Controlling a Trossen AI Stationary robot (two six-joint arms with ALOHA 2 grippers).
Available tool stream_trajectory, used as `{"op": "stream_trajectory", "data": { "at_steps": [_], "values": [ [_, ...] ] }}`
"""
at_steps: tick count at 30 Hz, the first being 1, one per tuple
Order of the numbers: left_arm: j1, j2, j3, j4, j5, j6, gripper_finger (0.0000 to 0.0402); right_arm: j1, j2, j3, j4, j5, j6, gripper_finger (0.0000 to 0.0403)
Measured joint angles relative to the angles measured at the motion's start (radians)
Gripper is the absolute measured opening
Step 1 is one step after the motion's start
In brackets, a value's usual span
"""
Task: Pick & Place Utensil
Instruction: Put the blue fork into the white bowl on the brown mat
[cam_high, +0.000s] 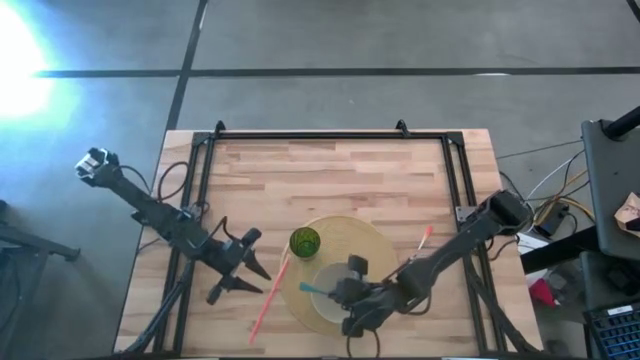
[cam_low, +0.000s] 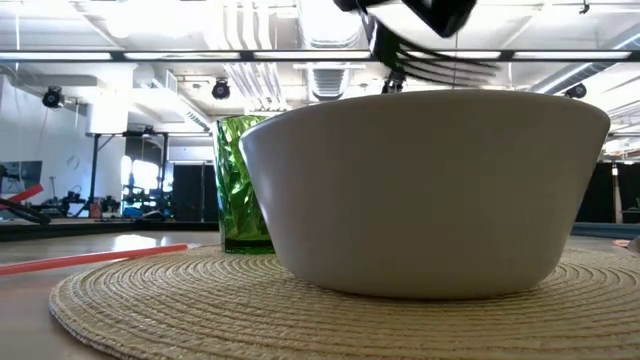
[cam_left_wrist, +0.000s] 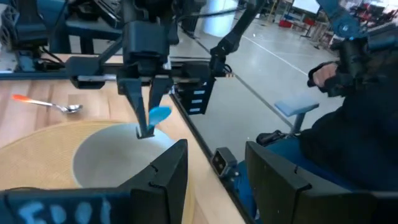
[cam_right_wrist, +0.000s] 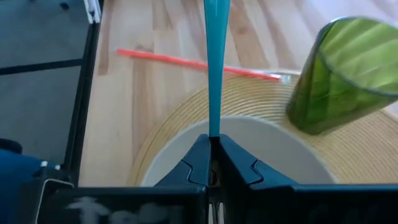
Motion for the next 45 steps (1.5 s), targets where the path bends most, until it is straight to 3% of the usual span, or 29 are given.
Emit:
{"op": "stream_trajectory", "data": {
  "at_steps": [21, 45],
  "values": [
    [-0.009, 0.002, -0.001, -0.055, -0.065, -0.033, 0.0154, -0.057, 0.146, 0.000, -0.014, -0.090, 0.028, 0.0013],
    [-0.009, 0.001, -0.002, -0.055, -0.080, -0.017, 0.0153, -0.082, 0.147, -0.034, -0.072, -0.104, 0.031, 0.0013]
  ]
}}
